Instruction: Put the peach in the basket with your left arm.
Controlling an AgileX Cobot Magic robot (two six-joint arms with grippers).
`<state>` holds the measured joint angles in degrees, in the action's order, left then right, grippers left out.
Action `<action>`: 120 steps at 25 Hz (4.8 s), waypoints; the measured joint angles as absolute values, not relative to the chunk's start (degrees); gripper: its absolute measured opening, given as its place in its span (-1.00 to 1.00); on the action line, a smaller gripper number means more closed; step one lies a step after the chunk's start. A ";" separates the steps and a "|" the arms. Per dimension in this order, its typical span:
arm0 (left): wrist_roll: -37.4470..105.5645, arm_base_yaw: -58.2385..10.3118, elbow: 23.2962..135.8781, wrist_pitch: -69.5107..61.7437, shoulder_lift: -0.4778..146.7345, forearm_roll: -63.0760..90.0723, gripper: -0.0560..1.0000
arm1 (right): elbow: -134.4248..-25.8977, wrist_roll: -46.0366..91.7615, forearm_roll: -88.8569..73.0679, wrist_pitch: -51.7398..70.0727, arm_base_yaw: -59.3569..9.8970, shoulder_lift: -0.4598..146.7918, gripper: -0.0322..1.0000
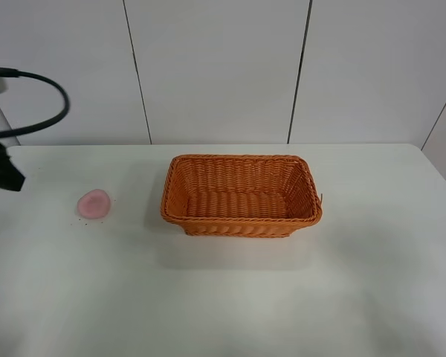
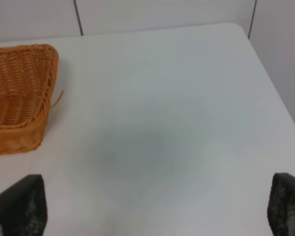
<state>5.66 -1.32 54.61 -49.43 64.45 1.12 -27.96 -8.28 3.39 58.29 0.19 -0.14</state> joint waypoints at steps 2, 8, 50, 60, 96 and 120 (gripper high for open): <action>5.92 -1.32 59.69 -48.36 73.87 1.12 0.71 | -27.96 -8.28 3.39 58.29 0.19 -0.14 0.41; 5.92 -1.32 75.81 -49.82 98.44 2.33 0.71 | -27.96 -8.28 3.39 58.29 0.19 -0.14 0.41; 0.50 -1.58 103.10 -63.11 116.77 1.11 -0.61 | -27.96 -8.28 3.39 58.29 0.19 -0.14 0.41; 0.00 -16.00 115.69 -67.09 116.55 3.56 -0.62 | -27.96 -8.28 3.39 58.29 0.19 -0.14 0.41; -2.31 -36.20 130.45 -67.04 136.93 4.23 0.77 | -27.96 -8.28 3.39 58.29 0.19 -0.14 0.41; -1.93 -4.87 131.82 -67.09 130.49 3.77 0.76 | -27.96 -8.28 3.39 58.29 0.19 -0.14 0.41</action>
